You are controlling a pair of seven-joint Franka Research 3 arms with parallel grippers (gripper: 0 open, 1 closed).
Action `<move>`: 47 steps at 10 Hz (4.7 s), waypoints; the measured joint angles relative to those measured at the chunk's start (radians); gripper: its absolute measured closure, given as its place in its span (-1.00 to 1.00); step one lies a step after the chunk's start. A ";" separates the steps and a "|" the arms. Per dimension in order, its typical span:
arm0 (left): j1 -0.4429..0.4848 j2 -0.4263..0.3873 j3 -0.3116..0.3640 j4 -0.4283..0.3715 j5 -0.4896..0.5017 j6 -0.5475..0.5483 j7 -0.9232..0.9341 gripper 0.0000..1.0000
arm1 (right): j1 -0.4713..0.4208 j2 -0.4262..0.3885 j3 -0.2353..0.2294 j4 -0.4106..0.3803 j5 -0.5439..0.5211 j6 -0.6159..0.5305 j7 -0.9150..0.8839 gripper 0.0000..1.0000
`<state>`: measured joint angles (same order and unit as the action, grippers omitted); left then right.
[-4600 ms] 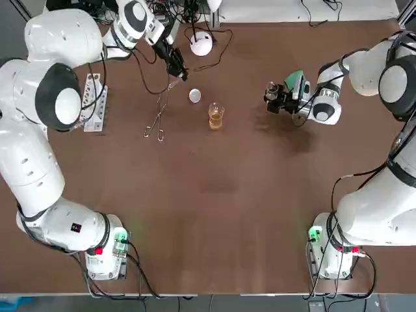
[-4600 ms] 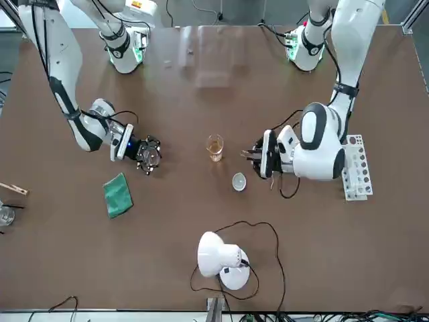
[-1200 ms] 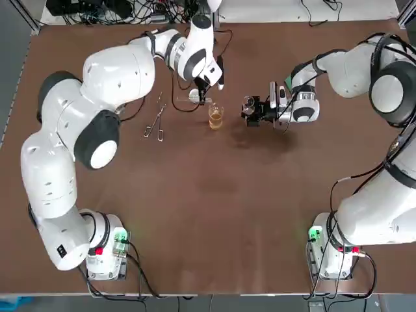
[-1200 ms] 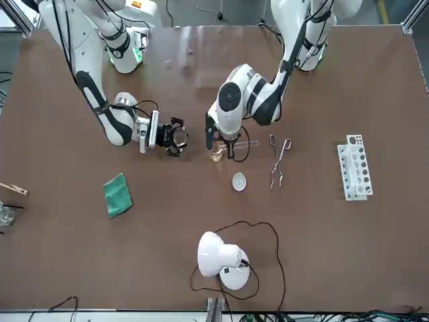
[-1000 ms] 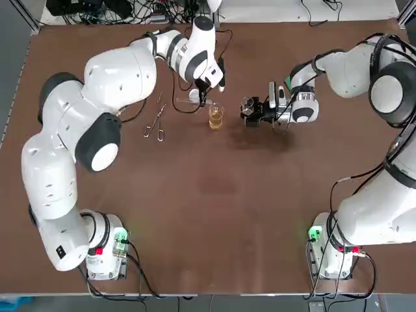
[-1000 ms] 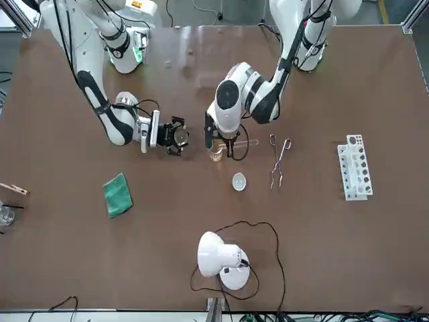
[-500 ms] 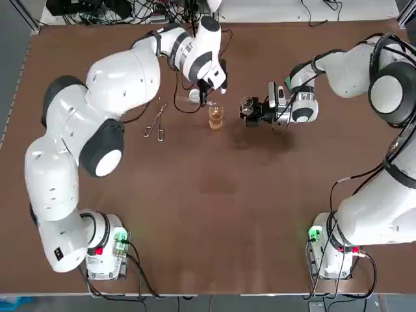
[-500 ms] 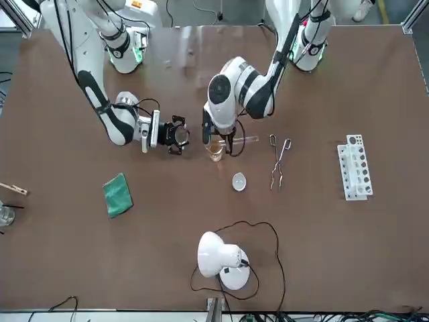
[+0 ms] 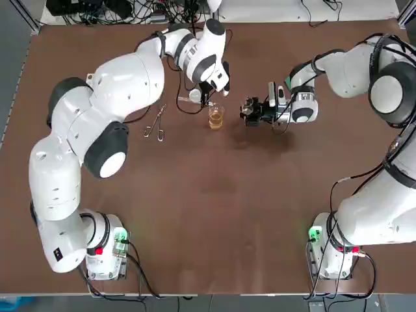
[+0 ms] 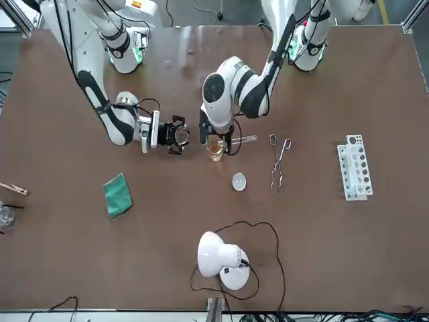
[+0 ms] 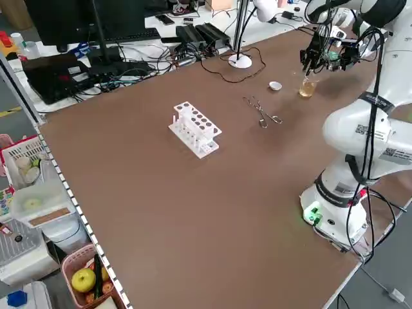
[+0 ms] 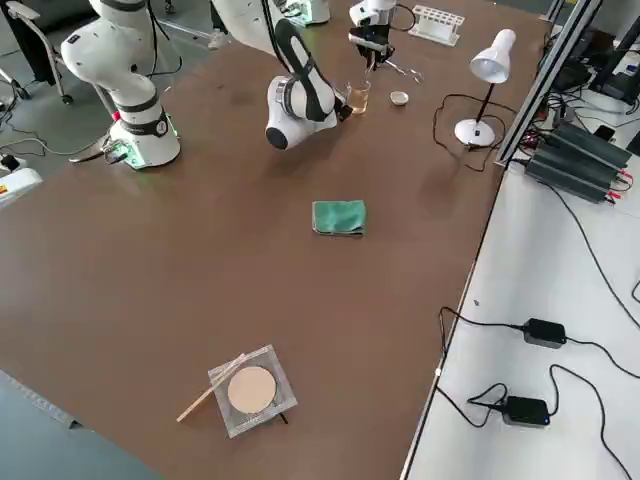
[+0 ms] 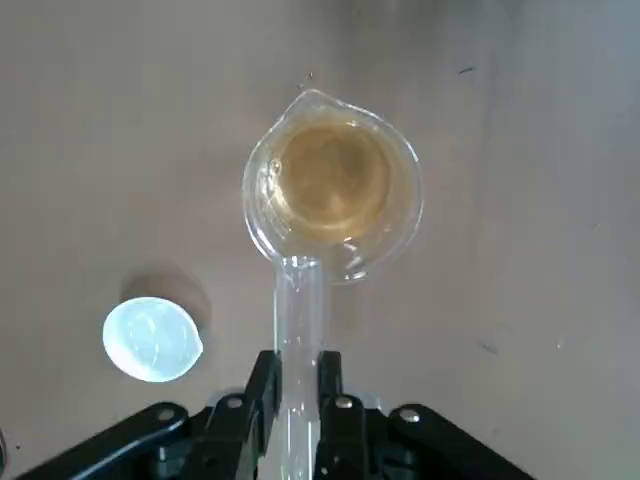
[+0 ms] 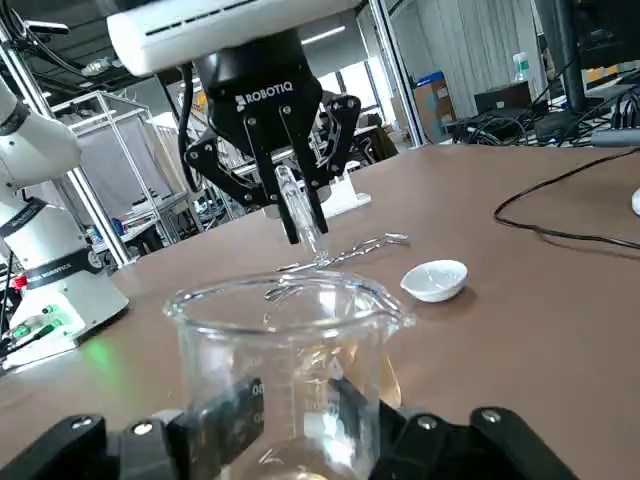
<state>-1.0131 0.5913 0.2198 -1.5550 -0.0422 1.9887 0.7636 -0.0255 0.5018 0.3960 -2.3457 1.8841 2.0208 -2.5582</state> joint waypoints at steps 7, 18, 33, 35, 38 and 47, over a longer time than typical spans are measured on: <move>-0.022 0.032 0.001 0.036 0.043 -0.032 -0.023 0.58 | 0.011 0.000 0.001 0.000 0.000 -0.015 0.049 0.23; 0.008 0.052 0.012 0.173 0.022 -0.187 -0.059 0.58 | 0.016 0.000 0.001 0.001 0.000 -0.032 0.079 0.23; 0.856 -0.180 0.003 0.025 -0.741 -0.350 0.985 0.58 | 0.113 0.002 0.071 0.034 0.130 -0.114 0.312 0.23; 1.012 -0.182 0.001 0.023 -0.828 -0.483 1.148 0.58 | 0.144 0.002 0.075 0.042 0.177 -0.115 0.359 0.23; 1.200 -0.132 -0.004 0.009 -0.920 -0.655 1.362 0.58 | 0.193 0.004 0.094 0.056 0.303 -0.136 0.415 0.23; 1.525 0.056 -0.090 0.010 -1.063 -0.949 1.604 0.58 | 0.253 0.084 0.098 0.115 0.438 -0.162 0.532 0.23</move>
<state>0.5115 0.6469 0.1302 -1.5447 -1.1054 1.0398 2.3673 0.2273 0.5860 0.4936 -2.2302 2.3221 1.8589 -2.0260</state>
